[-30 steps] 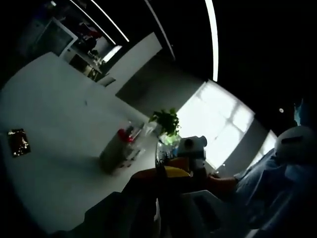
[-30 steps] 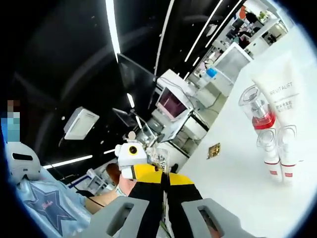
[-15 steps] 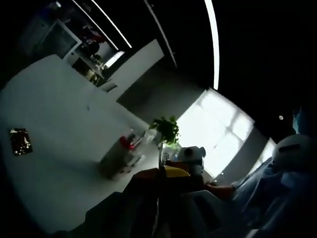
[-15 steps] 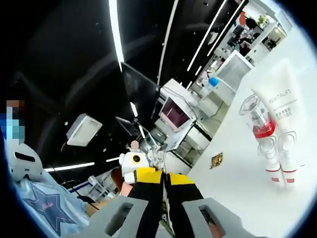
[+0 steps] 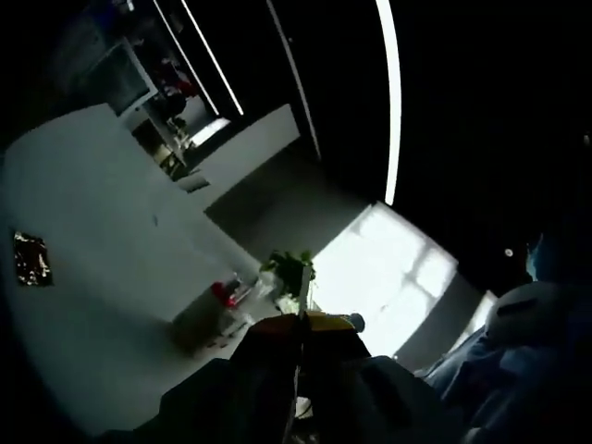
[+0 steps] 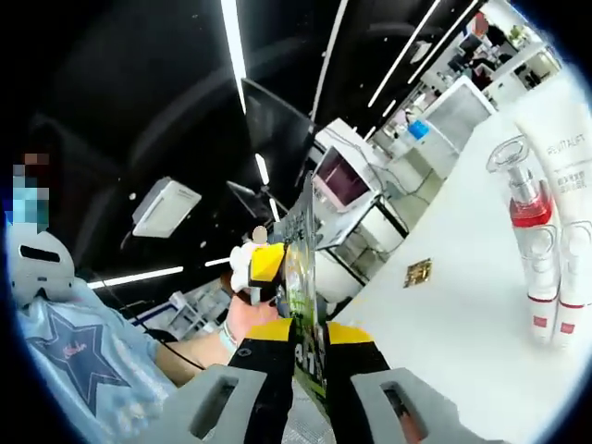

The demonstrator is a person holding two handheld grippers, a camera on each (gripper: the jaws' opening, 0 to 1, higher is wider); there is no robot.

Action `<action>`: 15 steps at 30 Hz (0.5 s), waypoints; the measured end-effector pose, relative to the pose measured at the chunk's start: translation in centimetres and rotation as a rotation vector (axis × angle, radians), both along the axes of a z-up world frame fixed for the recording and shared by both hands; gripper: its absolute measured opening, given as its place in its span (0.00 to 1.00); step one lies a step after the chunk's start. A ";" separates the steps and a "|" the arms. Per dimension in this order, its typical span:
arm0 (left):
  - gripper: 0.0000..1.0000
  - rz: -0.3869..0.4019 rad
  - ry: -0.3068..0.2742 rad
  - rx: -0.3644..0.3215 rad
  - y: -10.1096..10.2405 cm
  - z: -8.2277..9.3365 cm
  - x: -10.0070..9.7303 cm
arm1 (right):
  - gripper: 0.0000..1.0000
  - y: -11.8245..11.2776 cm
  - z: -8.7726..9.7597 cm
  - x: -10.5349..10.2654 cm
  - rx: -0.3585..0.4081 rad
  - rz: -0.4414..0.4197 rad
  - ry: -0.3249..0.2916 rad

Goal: Arrange the skincare products in the storage area until every visible bottle or jar stands upright without overlapping.

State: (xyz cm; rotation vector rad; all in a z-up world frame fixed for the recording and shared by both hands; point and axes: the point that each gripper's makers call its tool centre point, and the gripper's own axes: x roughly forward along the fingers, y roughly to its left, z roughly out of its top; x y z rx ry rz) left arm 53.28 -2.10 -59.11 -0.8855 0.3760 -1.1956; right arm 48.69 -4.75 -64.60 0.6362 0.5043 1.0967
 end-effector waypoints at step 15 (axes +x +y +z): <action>0.00 0.005 0.039 0.052 -1.8 -1.4 -0.1 | 0.00 -1.7 1.1 0.8 0.049 -0.050 0.006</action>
